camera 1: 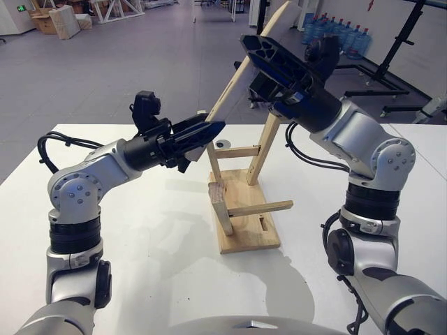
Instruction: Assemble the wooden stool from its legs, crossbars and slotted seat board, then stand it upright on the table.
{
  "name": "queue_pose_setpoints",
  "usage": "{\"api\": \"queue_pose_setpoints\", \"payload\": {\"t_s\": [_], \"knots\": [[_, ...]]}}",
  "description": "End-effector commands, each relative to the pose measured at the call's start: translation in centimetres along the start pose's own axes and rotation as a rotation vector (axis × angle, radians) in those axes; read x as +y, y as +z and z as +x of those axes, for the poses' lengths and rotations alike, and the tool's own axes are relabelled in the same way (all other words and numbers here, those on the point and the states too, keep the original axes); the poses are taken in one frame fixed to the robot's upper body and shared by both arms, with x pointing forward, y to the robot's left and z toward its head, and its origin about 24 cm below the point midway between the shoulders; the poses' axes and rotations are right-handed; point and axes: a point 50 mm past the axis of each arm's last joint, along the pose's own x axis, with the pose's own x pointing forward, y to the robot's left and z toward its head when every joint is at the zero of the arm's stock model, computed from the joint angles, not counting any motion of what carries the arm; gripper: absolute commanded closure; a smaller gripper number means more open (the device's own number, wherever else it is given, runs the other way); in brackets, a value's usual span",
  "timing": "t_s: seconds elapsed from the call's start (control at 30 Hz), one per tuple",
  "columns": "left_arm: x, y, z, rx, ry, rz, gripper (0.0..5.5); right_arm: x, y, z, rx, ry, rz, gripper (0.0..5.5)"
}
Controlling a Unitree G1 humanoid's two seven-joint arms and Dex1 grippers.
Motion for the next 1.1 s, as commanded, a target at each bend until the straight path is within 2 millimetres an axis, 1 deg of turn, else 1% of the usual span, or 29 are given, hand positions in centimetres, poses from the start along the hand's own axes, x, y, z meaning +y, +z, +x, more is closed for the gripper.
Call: {"api": "queue_pose_setpoints", "payload": {"t_s": [0.03,0.13,0.43,0.67,0.7,0.77,0.8,0.9,0.97,1.03,1.1], "knots": [[-0.1,-0.2,0.1,-0.001,-0.005,0.008,3.44,0.2,-0.2,0.3,-0.003,0.006,0.012,0.87],[-0.1,-0.2,0.1,-0.003,-0.007,0.009,3.44,0.2,-0.3,0.3,-0.002,-0.001,0.013,1.32],[-0.3,-0.1,0.5,-0.005,-0.021,0.019,3.44,-0.2,-0.2,-0.1,-0.011,-0.037,-0.014,3.16],[-0.3,0.0,0.5,-0.006,0.009,0.028,3.44,-1.2,0.3,-1.4,-0.028,-0.110,-0.105,3.31],[-0.2,0.0,0.6,-0.009,0.023,0.031,3.15,-1.4,0.3,-1.6,-0.031,-0.117,-0.120,3.32],[0.0,0.3,0.6,-0.030,0.067,0.040,2.91,-1.6,0.4,-2.0,-0.038,-0.132,-0.151,3.36],[0.0,0.6,0.4,-0.052,0.089,0.044,2.69,-1.7,0.4,-2.2,-0.042,-0.142,-0.169,3.37],[-0.5,1.9,-0.3,-0.109,0.159,0.085,2.37,-2.1,1.1,-3.1,-0.048,-0.180,-0.254,3.37],[-1.0,2.8,-1.1,-0.139,0.217,0.123,2.37,-1.9,2.4,-4.3,-0.071,-0.203,-0.338,3.37],[-1.4,3.8,-2.2,-0.175,0.280,0.156,2.37,-1.2,3.6,-5.9,-0.072,-0.214,-0.420,3.37],[-2.0,4.5,-3.4,-0.224,0.323,0.159,2.37,-0.3,4.7,-7.9,-0.060,-0.231,-0.505,3.37]]}}
